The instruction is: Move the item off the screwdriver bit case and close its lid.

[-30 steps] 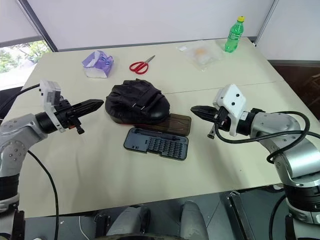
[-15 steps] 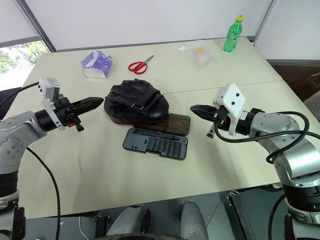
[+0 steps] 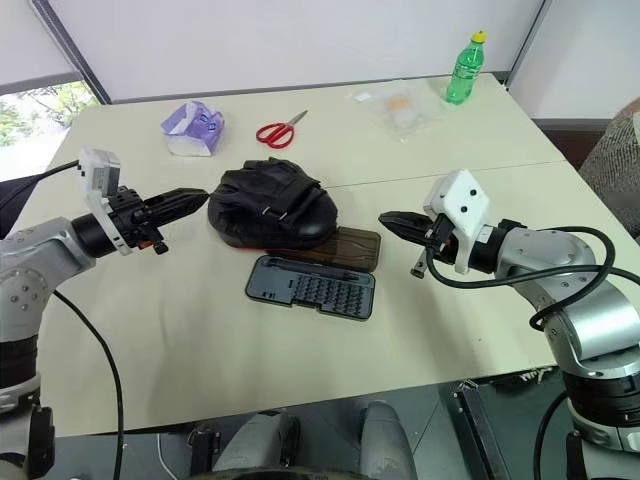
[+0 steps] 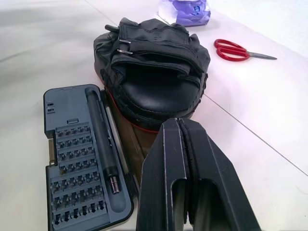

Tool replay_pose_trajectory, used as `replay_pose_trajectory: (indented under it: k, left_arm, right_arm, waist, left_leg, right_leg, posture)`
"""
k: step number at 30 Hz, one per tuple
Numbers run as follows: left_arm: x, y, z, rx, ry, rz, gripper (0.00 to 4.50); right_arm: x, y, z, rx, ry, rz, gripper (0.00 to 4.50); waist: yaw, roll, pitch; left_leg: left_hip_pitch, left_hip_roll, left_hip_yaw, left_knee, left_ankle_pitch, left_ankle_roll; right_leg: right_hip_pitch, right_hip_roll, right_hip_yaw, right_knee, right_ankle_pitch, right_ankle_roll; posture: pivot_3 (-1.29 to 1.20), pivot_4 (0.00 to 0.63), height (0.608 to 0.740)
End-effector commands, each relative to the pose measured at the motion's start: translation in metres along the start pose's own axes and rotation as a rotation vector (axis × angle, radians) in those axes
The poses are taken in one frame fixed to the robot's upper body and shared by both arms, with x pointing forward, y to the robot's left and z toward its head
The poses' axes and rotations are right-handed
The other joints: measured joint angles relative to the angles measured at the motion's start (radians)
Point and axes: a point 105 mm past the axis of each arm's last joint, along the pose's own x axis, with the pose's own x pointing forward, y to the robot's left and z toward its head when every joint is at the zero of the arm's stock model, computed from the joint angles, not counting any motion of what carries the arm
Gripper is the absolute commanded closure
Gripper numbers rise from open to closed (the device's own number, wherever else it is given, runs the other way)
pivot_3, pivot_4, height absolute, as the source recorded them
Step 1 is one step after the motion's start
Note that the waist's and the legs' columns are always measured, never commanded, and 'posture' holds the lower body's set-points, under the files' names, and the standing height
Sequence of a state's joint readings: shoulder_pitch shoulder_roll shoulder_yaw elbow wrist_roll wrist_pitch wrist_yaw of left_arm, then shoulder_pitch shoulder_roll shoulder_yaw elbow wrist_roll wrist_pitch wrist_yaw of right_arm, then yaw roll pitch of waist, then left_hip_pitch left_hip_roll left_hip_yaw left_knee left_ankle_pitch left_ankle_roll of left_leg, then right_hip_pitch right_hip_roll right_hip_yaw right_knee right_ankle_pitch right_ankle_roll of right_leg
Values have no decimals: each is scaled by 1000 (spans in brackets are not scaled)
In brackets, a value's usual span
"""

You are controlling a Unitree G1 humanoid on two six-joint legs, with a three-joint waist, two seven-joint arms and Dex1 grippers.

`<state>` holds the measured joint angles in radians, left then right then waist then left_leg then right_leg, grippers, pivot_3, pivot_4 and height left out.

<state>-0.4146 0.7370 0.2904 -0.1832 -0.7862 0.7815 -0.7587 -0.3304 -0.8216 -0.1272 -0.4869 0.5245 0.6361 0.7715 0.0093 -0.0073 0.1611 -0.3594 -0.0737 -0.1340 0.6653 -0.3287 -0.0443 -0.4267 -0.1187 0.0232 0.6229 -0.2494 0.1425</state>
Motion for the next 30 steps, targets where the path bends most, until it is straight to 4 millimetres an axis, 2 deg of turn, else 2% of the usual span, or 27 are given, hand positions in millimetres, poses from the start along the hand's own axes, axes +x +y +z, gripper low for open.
replay_pose_trajectory:
  k: [1,4,5,9,11,15,19,26,28,30]
  left_arm:
    - [-1,-2,16,50,-32,-19,1709]
    - [1,-1,17,76,-18,-27,236]
    - [1,-1,17,84,-14,-32,90]
    - [16,5,16,134,-10,-37,90]
    - [30,16,13,130,-23,-11,90]
    - [58,29,-12,167,40,-13,90]
    - [76,38,-35,205,107,-9,90]
    - [92,52,-84,214,219,39,90]
    - [93,55,-88,210,219,57,611]
    - [94,56,-90,200,213,55,1340]
  right_arm:
    - [0,0,12,-44,-38,-3,4500]
    - [2,0,12,-43,-40,-4,4500]
    - [2,0,12,-43,-41,-5,4500]
    - [5,2,12,-35,-53,-8,4500]
    - [7,2,11,-33,-56,-6,4500]
    - [10,3,10,-34,-61,-7,4500]
    - [9,3,11,-36,-66,-17,4500]
    - [4,5,10,-37,-59,-54,4500]
    - [3,5,11,-38,-59,-63,4500]
    - [2,5,11,-40,-58,-67,4500]
  waist:
    - [0,0,0]
    - [0,0,0]
    - [0,0,0]
    - [4,0,0]
    - [4,0,0]
    - [1,0,0]
    - [-4,-1,0]
    - [5,-1,0]
    - [6,-1,0]
    - [4,-2,-1]
  left_leg:
    - [0,0,0,0,0,0]
    - [0,0,0,0,0,0]
    - [0,0,0,0,0,0]
    - [0,0,0,0,0,0]
    - [0,-1,0,0,0,0]
    - [0,-1,1,1,0,0]
    - [-2,-1,1,1,0,0]
    - [-2,-2,1,2,0,0]
    - [0,-2,2,3,0,0]
    - [2,-2,1,3,1,-1]
  right_leg:
    - [0,0,0,0,0,0]
    - [0,0,0,0,0,0]
    - [0,0,0,0,0,0]
    - [0,0,0,0,0,0]
    - [0,0,0,0,0,0]
    - [0,0,-1,0,0,0]
    - [-1,0,-1,0,0,0]
    - [-1,0,-1,1,0,0]
    - [2,0,-2,2,0,0]
    - [5,0,-2,3,0,0]
  posture:
    - [0,150,740]
    - [0,150,740]
    - [0,150,740]
    - [0,150,740]
    - [0,150,740]
    - [0,150,740]
    - [0,150,740]
    - [0,150,740]
    - [0,150,740]
    - [0,150,740]
